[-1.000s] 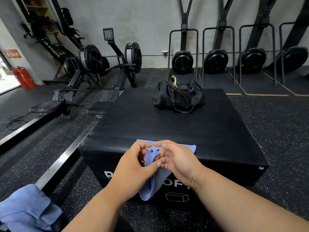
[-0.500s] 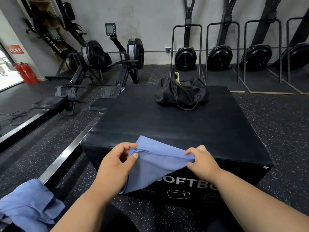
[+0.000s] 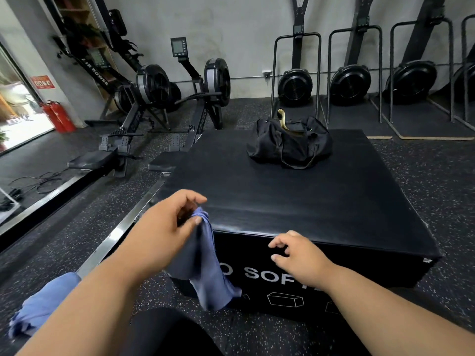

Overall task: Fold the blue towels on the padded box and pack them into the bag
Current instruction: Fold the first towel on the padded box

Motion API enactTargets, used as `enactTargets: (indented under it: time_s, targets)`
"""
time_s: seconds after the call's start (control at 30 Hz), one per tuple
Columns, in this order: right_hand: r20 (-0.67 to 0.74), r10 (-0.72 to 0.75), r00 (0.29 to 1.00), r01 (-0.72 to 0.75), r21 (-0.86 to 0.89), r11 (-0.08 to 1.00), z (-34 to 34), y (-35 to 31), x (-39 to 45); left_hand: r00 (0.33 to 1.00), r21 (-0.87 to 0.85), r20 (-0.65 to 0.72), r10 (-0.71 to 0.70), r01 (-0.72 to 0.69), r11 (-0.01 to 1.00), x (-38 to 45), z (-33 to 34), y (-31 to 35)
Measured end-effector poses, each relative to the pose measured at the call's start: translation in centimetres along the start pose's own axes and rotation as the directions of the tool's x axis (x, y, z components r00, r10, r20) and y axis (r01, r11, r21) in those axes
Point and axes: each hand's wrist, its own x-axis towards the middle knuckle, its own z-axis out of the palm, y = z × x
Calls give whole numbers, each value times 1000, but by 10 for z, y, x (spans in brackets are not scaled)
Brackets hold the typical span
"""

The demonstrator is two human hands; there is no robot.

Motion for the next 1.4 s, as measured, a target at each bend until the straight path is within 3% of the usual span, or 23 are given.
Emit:
enactTargets:
  time_s: [0.23,0.4,0.63,1.0,1.23,1.4]
  targets:
    - [71,-96,993,69,311,948,13,-61,-3,990,51,85,116,-121,991,19,-25,26]
    - [130,-133,982,57,473,879,18,-71,-12,993,11,30,111,-111,994,28,-32,27]
    - [73,-62,995,1,643,766,9,-61,-24,987,-66,-96,131,-137,988,49,-30,40]
    - [1,-60,998,56,360,931,17,-43,-34,966,11,-158,203,-204,979,73,-44,69]
    - [-164,-148,975,173,152,973,21,-48,-43,963,43,-218,161,-156,987,76,-45,81]
    - [-179,-153,972,177,132,975,18,-49,-41,960,47,-224,167,-161,986,75,-44,89]
